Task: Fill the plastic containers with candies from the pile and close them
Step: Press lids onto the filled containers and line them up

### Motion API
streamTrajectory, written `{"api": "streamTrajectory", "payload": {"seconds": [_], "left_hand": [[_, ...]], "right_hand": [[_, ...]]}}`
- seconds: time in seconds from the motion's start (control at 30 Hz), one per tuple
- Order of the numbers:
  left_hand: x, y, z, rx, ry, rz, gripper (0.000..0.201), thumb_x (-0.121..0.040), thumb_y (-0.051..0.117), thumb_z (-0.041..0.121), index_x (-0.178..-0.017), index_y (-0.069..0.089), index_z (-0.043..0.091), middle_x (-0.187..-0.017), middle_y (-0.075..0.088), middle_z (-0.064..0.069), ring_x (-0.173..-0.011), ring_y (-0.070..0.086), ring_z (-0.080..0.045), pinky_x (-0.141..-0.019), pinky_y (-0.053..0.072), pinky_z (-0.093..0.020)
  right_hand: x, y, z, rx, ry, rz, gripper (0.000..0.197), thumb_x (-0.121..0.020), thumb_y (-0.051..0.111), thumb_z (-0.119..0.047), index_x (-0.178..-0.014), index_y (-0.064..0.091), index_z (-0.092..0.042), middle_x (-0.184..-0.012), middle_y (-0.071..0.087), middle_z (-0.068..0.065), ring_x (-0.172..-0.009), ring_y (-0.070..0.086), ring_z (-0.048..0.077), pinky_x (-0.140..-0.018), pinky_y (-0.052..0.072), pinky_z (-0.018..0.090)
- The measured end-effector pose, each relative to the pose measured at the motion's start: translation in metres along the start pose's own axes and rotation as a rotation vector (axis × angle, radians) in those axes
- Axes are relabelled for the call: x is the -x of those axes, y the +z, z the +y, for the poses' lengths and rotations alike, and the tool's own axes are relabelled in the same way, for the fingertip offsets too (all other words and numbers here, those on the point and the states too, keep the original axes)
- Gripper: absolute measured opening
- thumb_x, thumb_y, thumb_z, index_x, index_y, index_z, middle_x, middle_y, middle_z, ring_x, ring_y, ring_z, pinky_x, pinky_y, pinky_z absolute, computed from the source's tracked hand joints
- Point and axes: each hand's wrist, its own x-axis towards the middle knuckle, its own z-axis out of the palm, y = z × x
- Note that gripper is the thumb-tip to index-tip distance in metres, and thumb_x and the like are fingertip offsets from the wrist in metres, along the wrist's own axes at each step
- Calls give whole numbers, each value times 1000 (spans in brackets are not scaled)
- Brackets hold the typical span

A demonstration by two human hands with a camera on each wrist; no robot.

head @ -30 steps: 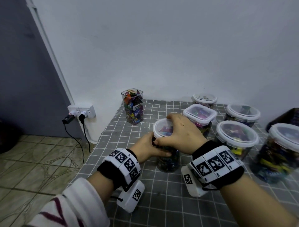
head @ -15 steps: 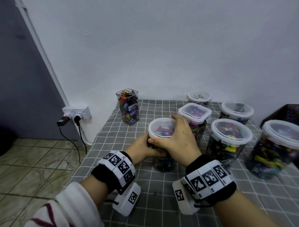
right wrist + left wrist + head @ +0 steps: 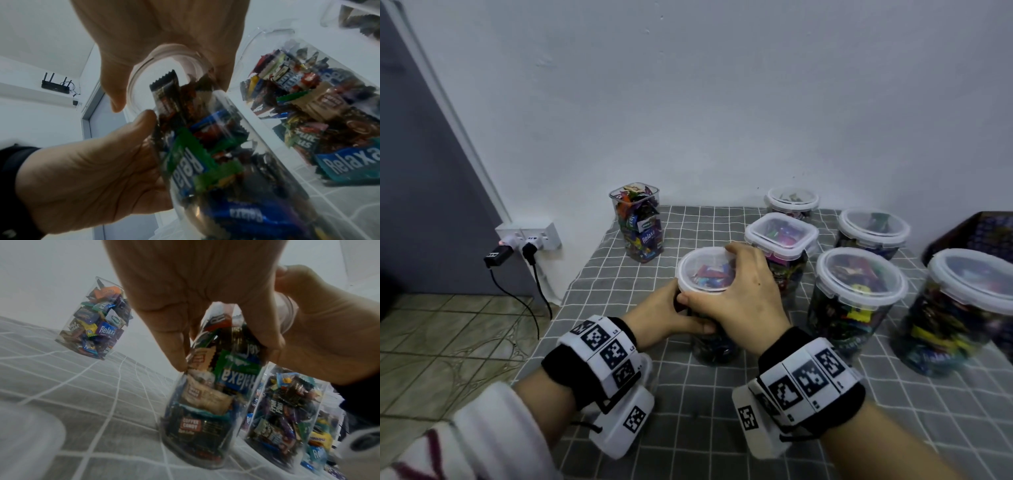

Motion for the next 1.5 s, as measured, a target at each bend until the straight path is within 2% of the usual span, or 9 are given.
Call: {"api": "streamTrajectory", "payload": {"seconds": [0.2, 0.33, 0.47, 0.6, 0.77, 1.0, 1.17, 1.3, 1.5], "left_hand": [[-5, -10, -6, -53, -32, -70, 75, -68, 74, -10, -133, 43, 7, -124, 60, 0, -113, 57, -3, -90, 43, -14], [-15, -33, 7, -237, -171, -262, 71, -63, 83, 15, -124, 47, 21, -115, 64, 14, -111, 57, -2, -94, 45, -16], [-36, -76, 21, -413, -438, -103, 134, -21, 84, 67, -138, 30, 28, -127, 51, 1, -100, 55, -12, -73, 52, -25], [-66, -117, 16, -480, -457, 434, 90, -71, 78, 38, -142, 30, 10, -139, 46, -15, -116, 49, -29, -93, 46, -42], [-101, -144, 2, -419, -427, 761, 101, -73, 77, 39, -147, 18, 8, -145, 36, -20, -129, 40, -37, -103, 38, -49], [-139, -136, -10, -320, -305, 919, 93, -69, 82, 25, -141, 26, 4, -137, 47, -20, -124, 47, -33, -102, 40, -39], [-135, -143, -11, -461, -375, 922, 85, -60, 85, 40, -128, 49, 3, -125, 58, -20, -113, 56, -35, -95, 46, -41], [-114, -144, -10, -463, -294, 835, 66, -62, 85, 34, -117, 61, 6, -112, 65, -8, -103, 61, -26, -88, 48, -35], [-72, -156, -22, -391, -227, 681, 76, -43, 85, 47, -110, 64, 18, -100, 70, -2, -98, 64, -24, -91, 51, -45]], "right_hand": [[-4, -2, 5, -78, -4, -32, 96, -53, 88, -41, -132, 43, -11, -120, 44, 0, -110, 46, 12, -96, 40, 24], [-4, -1, 7, -131, -10, -52, 95, -54, 89, -39, -132, 42, -12, -119, 42, -2, -110, 46, 10, -96, 41, 23], [-6, -1, 11, -150, -3, -76, 91, -57, 87, -39, -131, 41, -16, -121, 40, -4, -112, 44, 9, -97, 41, 23], [-12, 0, 11, -140, -10, -97, 89, -57, 87, -40, -130, 42, -17, -120, 40, -5, -111, 44, 11, -99, 40, 25], [-24, 7, 11, -123, -20, -114, 89, -58, 85, -41, -130, 41, -16, -118, 39, -5, -112, 43, 12, -102, 38, 29], [-34, 11, 12, -111, -36, -101, 87, -59, 86, -41, -129, 43, -14, -118, 39, -6, -111, 43, 11, -100, 37, 24], [-37, 12, 11, -70, -35, -122, 88, -59, 85, -43, -130, 42, -15, -118, 37, -8, -111, 41, 10, -101, 37, 25], [-38, 12, 11, -13, -43, -129, 88, -59, 83, -48, -130, 43, -16, -121, 39, -6, -110, 41, 9, -100, 38, 26], [-37, 8, 6, 92, -62, -157, 86, -61, 77, -56, -131, 43, -18, -125, 42, -4, -114, 40, 11, -102, 38, 32]]}}
